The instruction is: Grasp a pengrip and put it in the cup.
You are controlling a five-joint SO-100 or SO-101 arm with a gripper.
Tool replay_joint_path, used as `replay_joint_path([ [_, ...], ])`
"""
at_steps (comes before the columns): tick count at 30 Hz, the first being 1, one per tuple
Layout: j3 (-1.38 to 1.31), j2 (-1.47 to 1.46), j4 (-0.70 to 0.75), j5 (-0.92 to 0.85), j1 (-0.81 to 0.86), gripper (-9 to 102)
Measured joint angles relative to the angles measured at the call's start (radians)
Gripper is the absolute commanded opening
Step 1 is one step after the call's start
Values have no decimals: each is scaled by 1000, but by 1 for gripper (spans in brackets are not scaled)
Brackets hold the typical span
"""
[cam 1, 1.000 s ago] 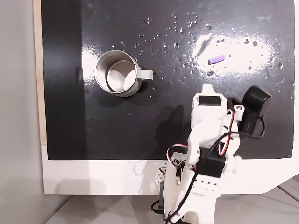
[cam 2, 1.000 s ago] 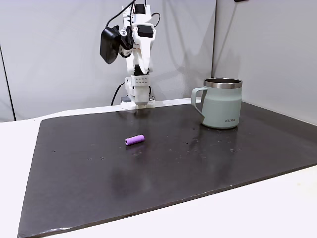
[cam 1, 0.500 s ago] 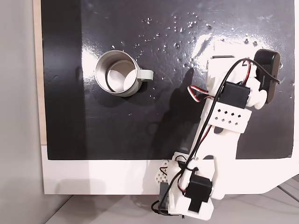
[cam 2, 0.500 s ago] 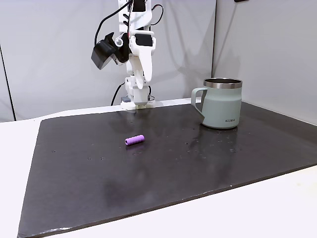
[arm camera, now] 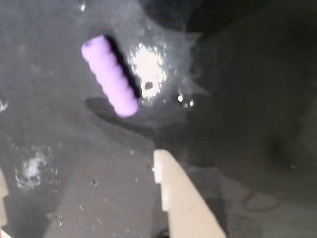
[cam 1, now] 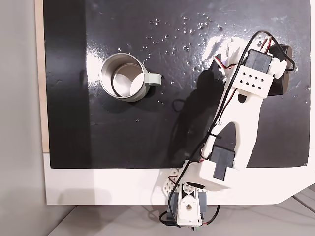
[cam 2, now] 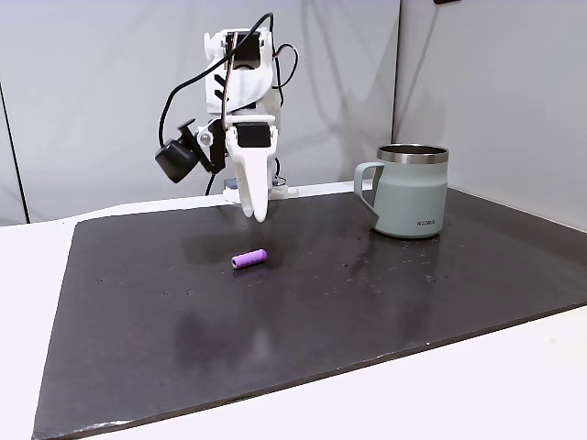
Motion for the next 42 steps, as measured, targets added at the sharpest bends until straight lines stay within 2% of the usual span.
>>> replay_joint_path([
  [16,-272,-341,18,-12,26,27],
  [36,-348,-407,37,-11,21,0],
  [42,-387,-414,66,8,21,0],
])
